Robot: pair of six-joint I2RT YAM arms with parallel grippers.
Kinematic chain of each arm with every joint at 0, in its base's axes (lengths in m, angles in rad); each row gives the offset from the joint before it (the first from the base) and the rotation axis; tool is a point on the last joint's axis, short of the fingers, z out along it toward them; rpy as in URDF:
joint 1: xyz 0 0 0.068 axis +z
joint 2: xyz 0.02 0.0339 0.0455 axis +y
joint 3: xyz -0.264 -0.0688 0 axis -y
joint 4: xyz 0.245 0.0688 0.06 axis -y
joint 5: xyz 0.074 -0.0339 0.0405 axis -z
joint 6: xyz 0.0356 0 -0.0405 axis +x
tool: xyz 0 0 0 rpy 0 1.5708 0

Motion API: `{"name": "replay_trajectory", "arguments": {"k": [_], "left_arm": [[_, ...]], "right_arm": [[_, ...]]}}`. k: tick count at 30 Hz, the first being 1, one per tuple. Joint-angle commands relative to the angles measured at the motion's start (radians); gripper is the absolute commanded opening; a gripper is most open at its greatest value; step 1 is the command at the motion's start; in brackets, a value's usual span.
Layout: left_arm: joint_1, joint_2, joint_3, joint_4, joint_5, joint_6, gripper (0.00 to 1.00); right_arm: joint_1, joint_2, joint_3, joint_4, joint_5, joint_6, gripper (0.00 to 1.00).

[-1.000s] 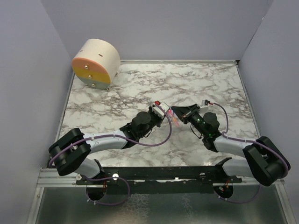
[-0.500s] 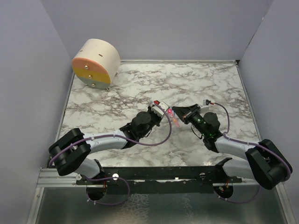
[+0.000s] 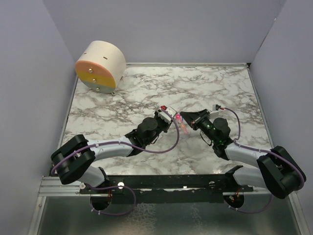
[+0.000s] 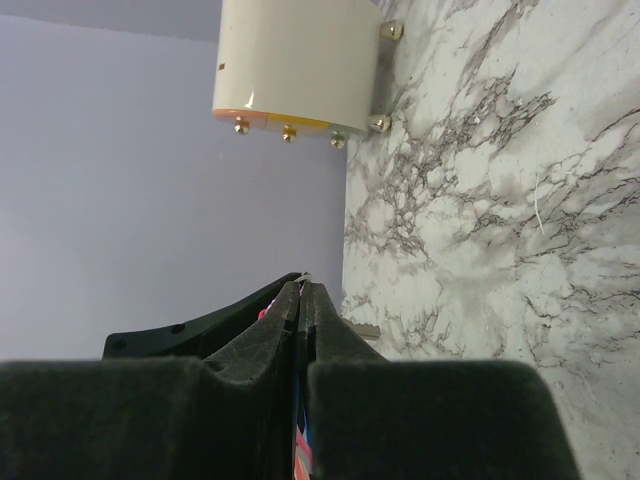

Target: Put the keys on the keyring

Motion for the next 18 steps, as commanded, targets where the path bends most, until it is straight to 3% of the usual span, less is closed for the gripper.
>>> {"name": "replay_trajectory", "arguments": {"k": [1, 18], "left_arm": [[-0.002, -0.026, -0.021, 0.061, 0.022, 0.009, 0.32], [-0.002, -0.045, -0.073, 0.175, 0.133, 0.091, 0.32]], "right_arm": [[-0.006, 0.002, 0.014, 0.002, 0.017, -0.005, 0.01], [-0.006, 0.01, 0.013, 0.013, 0.002, 0.006, 0.01]]}}
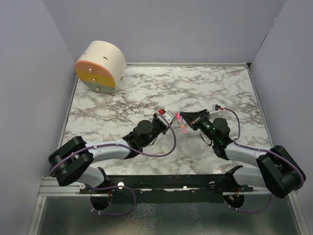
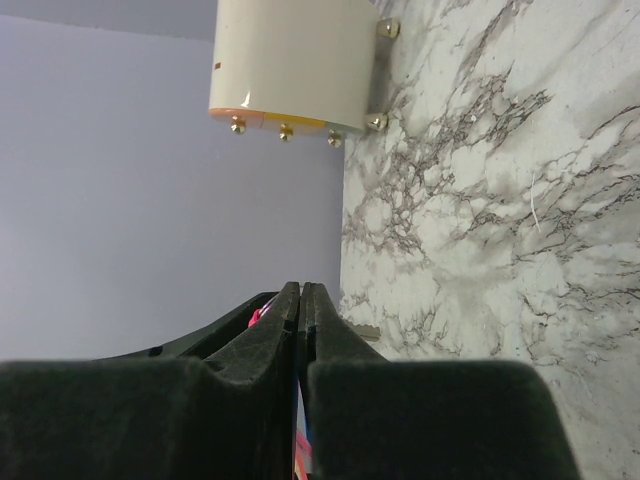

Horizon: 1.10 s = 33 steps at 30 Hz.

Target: Put the keys on the keyring

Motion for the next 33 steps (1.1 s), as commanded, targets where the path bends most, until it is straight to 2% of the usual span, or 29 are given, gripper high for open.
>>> {"name": "replay_trajectory", "arguments": {"k": [1, 19, 31, 33], "left_arm": [[-0.002, -0.008, -0.003, 0.06, 0.053, 0.031, 0.32], [-0.002, 0.047, 0.017, 0.072, 0.054, 0.042, 0.29], [-0.002, 0.047, 0.018, 0.091, 0.04, 0.048, 0.08], [-0.002, 0.048, 0.019, 0.093, 0.043, 0.048, 0.02]], "right_arm": [[-0.006, 0.003, 0.013, 0.013, 0.002, 0.006, 0.01], [-0.006, -0.002, 0.01, 0.017, -0.004, 0.008, 0.01], [-0.006, 0.011, 0.017, 0.018, -0.012, 0.003, 0.01], [-0.006, 0.011, 0.022, 0.012, -0.014, -0.006, 0.01]]}}
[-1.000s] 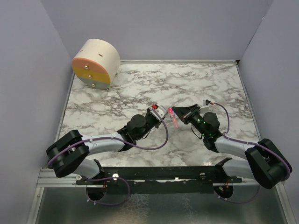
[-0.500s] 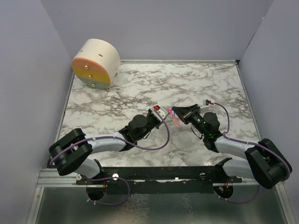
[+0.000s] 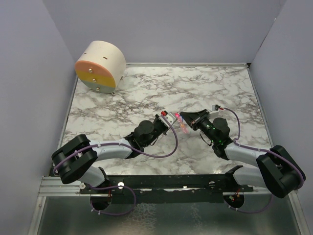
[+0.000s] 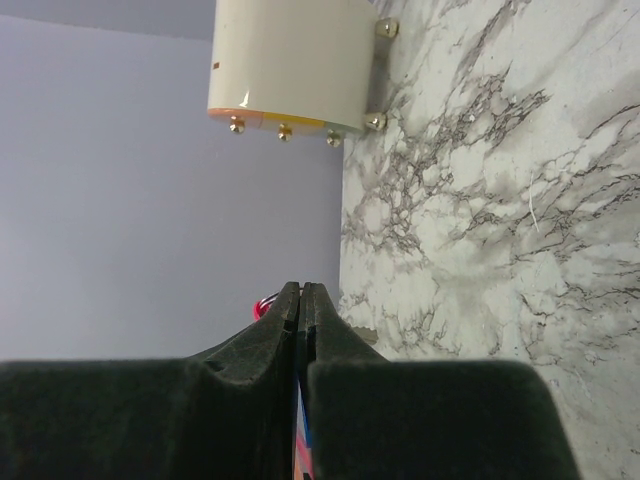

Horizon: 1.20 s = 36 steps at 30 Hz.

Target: Put the keys on the keyring

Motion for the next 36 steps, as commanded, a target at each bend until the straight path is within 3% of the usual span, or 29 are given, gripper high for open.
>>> {"name": "replay_trajectory", "arguments": {"k": [1, 13, 36], "left_arm": [[-0.002, 0.005, 0.019, 0.044, 0.007, 0.004, 0.0], [-0.002, 0.04, 0.046, 0.031, -0.021, -0.003, 0.0], [-0.002, 0.065, 0.208, -0.201, -0.06, -0.062, 0.0]], "right_arm": [[-0.006, 0.007, 0.028, 0.007, -0.015, -0.014, 0.01], [-0.006, -0.048, 0.08, -0.078, -0.017, -0.153, 0.01], [-0.006, -0.127, 0.179, -0.205, -0.03, -0.511, 0.01]]}}
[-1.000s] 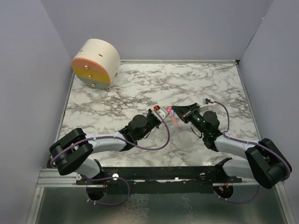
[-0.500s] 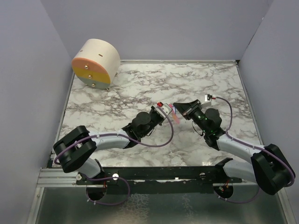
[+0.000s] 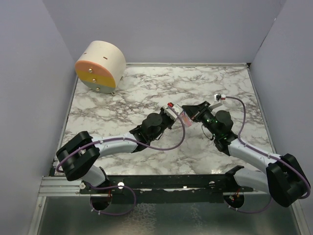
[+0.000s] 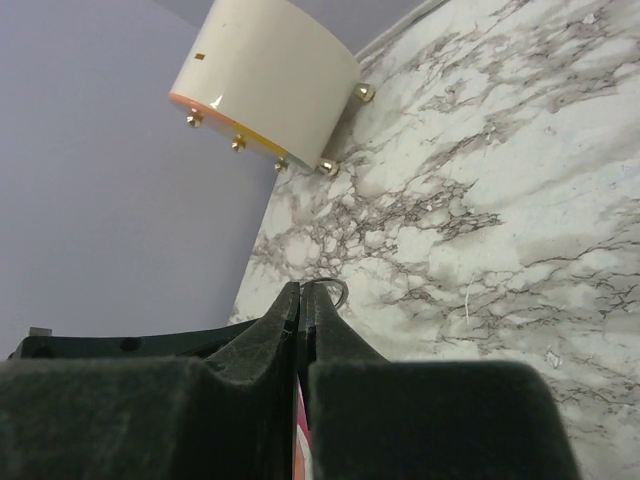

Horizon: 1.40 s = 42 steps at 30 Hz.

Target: Put the keys on the keyring

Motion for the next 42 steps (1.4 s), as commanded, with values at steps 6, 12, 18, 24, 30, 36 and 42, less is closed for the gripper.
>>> {"name": "replay_trajectory", "arguments": {"k": [6, 12, 18, 24, 30, 36, 42], "left_arm": [[-0.003, 0.02, 0.076, -0.08, 0.005, -0.032, 0.0], [-0.002, 0.027, 0.098, -0.105, 0.017, -0.043, 0.0], [-0.001, 0.023, 0.116, -0.131, 0.009, -0.054, 0.0], [0.004, 0.018, 0.143, -0.177, 0.0, -0.063, 0.0], [0.005, 0.013, 0.169, -0.219, -0.003, -0.074, 0.0], [0.01, 0.01, 0.198, -0.27, -0.015, -0.085, 0.0], [0.017, 0.001, 0.224, -0.321, -0.021, -0.089, 0.0]], "right_arm": [[0.003, -0.038, 0.053, 0.002, -0.055, -0.188, 0.01], [0.002, -0.043, 0.073, -0.011, -0.087, -0.277, 0.01], [0.004, -0.042, 0.097, -0.055, -0.122, -0.362, 0.01], [0.004, -0.047, 0.123, -0.12, -0.14, -0.445, 0.01], [0.004, -0.041, 0.15, -0.18, -0.156, -0.512, 0.01], [0.008, -0.03, 0.175, -0.24, -0.169, -0.573, 0.01], [0.016, -0.026, 0.193, -0.288, -0.165, -0.626, 0.01]]}}
